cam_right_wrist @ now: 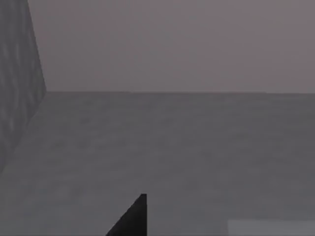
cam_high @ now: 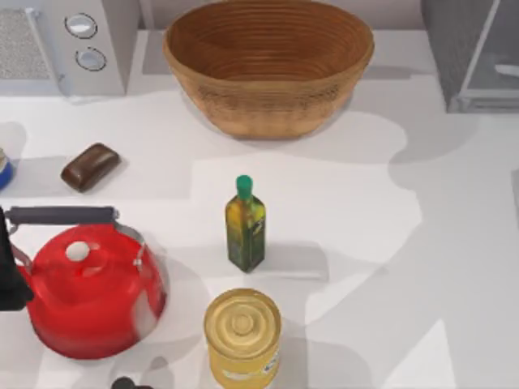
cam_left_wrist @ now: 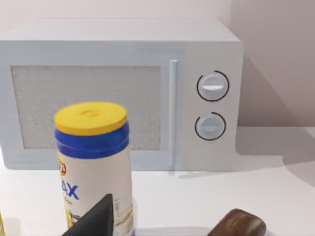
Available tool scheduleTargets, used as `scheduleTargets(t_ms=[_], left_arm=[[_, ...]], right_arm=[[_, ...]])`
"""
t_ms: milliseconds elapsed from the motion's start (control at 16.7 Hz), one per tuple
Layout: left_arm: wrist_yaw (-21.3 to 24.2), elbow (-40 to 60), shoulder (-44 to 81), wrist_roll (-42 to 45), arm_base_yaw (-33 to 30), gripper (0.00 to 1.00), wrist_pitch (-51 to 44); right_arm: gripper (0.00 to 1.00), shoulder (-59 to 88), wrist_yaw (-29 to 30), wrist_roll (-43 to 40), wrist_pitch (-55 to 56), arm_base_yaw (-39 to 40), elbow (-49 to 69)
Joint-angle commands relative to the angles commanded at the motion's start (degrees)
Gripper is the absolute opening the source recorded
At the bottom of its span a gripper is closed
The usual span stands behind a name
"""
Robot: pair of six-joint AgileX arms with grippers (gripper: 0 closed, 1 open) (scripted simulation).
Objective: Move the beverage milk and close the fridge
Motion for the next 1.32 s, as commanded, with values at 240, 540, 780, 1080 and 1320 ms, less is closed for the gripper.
scheduleTargets(t_ms=[240,540,780,1080,1320], left_arm=[[0.00,0.00,0.00,0.00,0.00,1.00,0.00],[0.00,0.00,0.00,0.00,0.00,1.00,0.00],[0.00,0.00,0.00,0.00,0.00,1.00,0.00],[0.00,0.00,0.00,0.00,0.00,1.00,0.00],[0.00,0.00,0.00,0.00,0.00,1.00,0.00]], right_arm=[[1.00,0.00,0.00,0.00,0.00,0.00,0.00],[1.00,-0.04,0.00,0.00,0.00,0.11,-0.02],[1.00,-5.51,0.36,0.04,-1.80,0.85,-3.54],[1.00,-25.52,1.62,0.25,-7.59,2.91,-14.55],[1.00,-50.03,3.36,0.52,-14.66,5.01,-27.65]])
